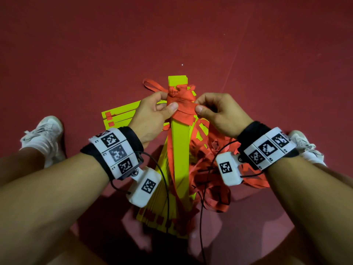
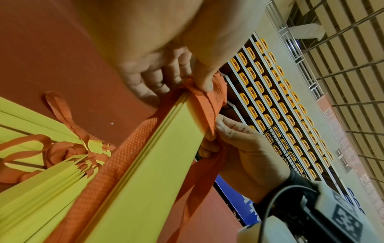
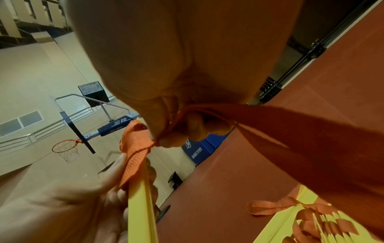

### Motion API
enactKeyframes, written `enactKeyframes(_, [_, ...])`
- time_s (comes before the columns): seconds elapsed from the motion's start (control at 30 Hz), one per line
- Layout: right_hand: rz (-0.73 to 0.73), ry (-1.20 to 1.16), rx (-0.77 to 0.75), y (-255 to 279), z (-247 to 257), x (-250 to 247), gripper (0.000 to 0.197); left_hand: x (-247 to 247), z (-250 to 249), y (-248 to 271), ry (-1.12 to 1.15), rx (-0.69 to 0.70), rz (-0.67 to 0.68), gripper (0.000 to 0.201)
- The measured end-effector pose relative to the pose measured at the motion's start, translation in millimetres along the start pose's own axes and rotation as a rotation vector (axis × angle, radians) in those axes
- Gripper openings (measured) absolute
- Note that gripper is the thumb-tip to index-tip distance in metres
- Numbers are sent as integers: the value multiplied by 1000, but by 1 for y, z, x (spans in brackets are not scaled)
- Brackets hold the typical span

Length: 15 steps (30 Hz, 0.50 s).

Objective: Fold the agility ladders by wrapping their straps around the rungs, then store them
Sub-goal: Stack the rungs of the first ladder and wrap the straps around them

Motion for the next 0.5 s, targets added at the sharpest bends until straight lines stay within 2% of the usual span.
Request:
enactKeyframes(0.13, [8,-237,-65,6,9,-6,17,-7,-1,1,-45,21,-46,13])
enactKeyframes(0.27, [47,-352,-55,9,14,-1,15,-9,-2,3,-86,37,-76,22])
enactKeyframes(0.5, [95,-198,44,8,4,14,19,-13,1,4,-79,42,-94,17])
Point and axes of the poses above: each hand's wrist, its own y-axis away from the middle knuckle, its own x-axis out of the palm, z = x × y, the point moved 9 cm from there along -y, towards the middle knuckle, and after that the axes turned 15 degrees about z, right-handed, at the moved point
